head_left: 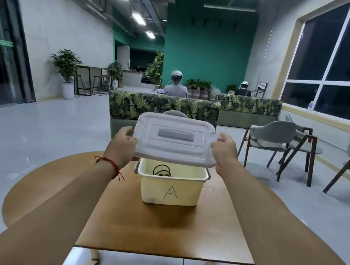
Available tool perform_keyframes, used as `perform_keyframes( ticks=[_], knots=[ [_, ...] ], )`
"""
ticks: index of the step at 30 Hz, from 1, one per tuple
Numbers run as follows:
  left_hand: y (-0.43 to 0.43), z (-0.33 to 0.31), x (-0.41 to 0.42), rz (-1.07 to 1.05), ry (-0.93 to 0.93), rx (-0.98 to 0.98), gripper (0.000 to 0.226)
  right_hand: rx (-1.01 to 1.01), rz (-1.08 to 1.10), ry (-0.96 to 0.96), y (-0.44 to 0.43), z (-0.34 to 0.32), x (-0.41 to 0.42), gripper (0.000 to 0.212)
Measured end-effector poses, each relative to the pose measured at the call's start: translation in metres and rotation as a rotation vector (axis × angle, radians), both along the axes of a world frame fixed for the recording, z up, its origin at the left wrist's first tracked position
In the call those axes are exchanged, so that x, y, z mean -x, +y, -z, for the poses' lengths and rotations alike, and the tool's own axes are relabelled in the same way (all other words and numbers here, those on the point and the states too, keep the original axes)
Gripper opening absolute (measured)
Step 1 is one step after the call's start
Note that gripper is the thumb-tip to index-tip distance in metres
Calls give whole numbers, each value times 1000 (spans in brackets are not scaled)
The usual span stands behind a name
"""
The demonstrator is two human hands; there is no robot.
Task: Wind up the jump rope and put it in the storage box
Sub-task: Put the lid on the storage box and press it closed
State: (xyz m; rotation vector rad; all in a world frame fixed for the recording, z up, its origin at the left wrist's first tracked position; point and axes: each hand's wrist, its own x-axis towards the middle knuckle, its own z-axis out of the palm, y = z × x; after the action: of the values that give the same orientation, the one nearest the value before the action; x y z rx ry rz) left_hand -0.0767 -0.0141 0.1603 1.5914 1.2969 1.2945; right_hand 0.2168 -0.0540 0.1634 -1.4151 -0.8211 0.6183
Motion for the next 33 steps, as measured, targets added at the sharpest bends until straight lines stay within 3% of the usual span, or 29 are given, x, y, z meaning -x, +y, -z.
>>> perform_keyframes(
  ticks=[4, 9, 12, 17, 22, 27, 31, 33],
  knots=[
    [40, 29, -14, -47, 196, 61, 33, 188, -19, -106, 44, 23, -12, 48],
    [91, 80, -24, -25, 336, 105, 33, 387, -63, -208, 86, 59, -27, 61],
    [106, 99, -21, -79, 366, 89, 31, 470, -57, -416, 97, 76, -30, 59],
    [113, 105, -11, -128, 241, 145, 28, 368, -188, -696, 112, 80, 2, 54],
    [125, 121, -4, -37, 88, 349, 32, 479, -459, -1018, 115, 90, 38, 60],
    [124, 122, -6, 39, -192, 531, 36, 484, -502, -1028, 105, 81, 28, 55],
    [123, 115, -14, 14, -338, 511, 33, 516, -583, -1041, 101, 82, 24, 55],
    [124, 109, -17, -34, -308, 475, 27, 537, -602, -1061, 103, 85, 23, 57]
  ],
)
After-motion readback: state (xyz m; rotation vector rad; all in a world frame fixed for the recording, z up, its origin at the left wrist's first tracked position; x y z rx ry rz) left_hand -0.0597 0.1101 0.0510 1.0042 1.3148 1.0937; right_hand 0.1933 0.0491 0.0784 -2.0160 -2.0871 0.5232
